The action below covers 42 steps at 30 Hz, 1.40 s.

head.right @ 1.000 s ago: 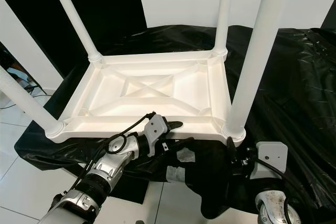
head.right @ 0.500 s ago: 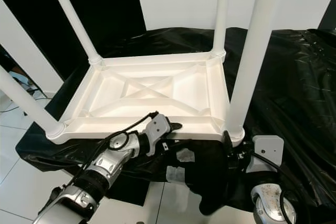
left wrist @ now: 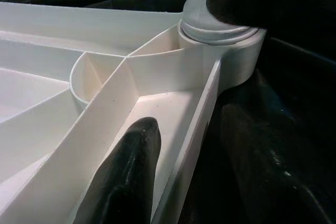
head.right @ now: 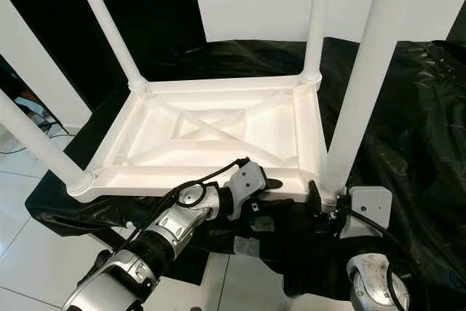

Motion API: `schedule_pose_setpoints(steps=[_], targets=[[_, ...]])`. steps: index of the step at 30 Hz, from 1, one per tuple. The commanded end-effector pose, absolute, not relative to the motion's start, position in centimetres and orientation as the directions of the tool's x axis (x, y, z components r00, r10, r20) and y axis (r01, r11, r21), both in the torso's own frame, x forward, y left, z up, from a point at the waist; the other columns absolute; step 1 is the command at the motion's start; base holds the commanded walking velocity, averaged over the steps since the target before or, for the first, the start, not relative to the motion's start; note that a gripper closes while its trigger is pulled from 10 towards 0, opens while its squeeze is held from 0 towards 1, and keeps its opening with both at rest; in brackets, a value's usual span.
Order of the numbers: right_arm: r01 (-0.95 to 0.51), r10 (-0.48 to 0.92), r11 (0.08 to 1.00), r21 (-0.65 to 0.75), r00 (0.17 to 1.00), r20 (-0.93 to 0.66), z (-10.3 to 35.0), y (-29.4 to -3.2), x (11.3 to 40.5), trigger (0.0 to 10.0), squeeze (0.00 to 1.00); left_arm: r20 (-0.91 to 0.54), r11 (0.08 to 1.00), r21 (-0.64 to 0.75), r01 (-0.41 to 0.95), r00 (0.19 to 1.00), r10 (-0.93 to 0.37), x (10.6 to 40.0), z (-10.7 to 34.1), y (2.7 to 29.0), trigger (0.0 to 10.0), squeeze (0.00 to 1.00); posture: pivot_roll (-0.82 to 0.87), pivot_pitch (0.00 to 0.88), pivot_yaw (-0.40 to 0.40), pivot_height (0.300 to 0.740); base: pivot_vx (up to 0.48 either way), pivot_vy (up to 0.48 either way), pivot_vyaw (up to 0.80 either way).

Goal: Building children table

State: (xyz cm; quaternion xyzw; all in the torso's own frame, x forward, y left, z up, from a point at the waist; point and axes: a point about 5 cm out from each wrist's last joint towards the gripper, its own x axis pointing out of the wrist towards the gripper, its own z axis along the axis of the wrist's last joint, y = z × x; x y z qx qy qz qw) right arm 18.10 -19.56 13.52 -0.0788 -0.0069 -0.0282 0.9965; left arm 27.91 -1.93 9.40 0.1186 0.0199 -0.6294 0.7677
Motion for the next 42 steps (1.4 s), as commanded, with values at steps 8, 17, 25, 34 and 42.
schedule_pose_setpoints(steps=[8,17,25,34,42], targets=[[0.028,-0.028,0.988,-0.150,1.000,0.003,14.2,-19.7,17.2,10.0,0.00,-0.227,0.072,0.145,0.987,0.104,-0.968,26.9,8.3,-2.8,10.0,0.00,-0.02,0.000,0.097,0.740,0.000,0.000,0.00],[0.052,-0.054,0.987,-0.154,0.998,-0.012,13.8,-19.8,16.7,10.0,1.00,-0.120,0.152,0.098,0.983,0.164,-0.979,28.0,9.5,-2.1,10.0,1.00,-0.01,0.000,0.097,0.740,0.000,0.000,0.00],[-0.061,0.051,0.987,-0.150,0.996,-0.071,13.2,-19.2,16.3,10.0,0.00,0.038,0.401,0.016,0.916,0.400,-0.916,30.0,11.0,0.2,10.0,0.00,0.00,0.000,0.093,0.740,0.000,0.000,0.00],[-0.218,0.209,0.966,-0.142,0.975,-0.076,13.5,-18.2,16.3,1.9,0.00,0.123,0.616,-0.056,0.786,0.618,-0.777,31.8,12.0,5.0,10.0,0.00,0.04,0.000,0.076,0.740,0.000,0.000,0.00],[-0.357,0.348,0.922,-0.149,0.934,-0.079,13.7,-17.4,17.3,0.0,0.00,0.121,0.722,-0.079,0.688,0.725,-0.678,32.9,12.1,6.3,10.0,0.00,0.04,0.000,0.074,0.740,0.000,0.000,0.00]])
